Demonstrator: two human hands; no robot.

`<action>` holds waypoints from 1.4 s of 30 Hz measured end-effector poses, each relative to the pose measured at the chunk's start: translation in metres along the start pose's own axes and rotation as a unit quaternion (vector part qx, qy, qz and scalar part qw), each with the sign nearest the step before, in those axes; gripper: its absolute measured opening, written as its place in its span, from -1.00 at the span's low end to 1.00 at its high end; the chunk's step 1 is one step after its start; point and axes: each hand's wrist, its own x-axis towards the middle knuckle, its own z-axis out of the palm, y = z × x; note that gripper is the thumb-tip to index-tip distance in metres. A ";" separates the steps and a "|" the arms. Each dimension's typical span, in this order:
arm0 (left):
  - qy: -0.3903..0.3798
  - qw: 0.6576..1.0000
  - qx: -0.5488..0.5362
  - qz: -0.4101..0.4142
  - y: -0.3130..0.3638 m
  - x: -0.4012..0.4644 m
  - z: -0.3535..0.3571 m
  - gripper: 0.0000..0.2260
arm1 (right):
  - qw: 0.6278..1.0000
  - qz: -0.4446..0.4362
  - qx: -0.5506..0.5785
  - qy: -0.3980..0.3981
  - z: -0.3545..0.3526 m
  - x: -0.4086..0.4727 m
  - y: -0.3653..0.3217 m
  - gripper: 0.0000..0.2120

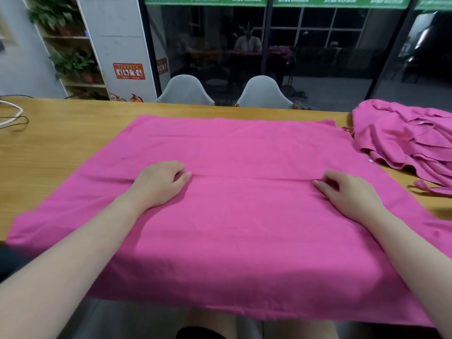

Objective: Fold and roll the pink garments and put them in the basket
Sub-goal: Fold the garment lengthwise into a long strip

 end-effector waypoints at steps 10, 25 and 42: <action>0.009 0.999 -0.030 0.003 0.025 -0.068 -0.021 -0.71 | 1.000 0.005 0.011 0.011 -0.022 -0.075 -0.010 -0.71; 0.104 0.994 -0.010 0.014 0.030 -0.074 -0.077 -0.66 | 0.971 0.013 0.160 0.175 -0.063 -0.077 -0.040 -0.68; -0.008 1.000 0.012 -0.004 -0.010 0.047 0.006 -0.68 | 0.999 -0.020 -0.045 0.012 0.005 0.039 0.012 -0.69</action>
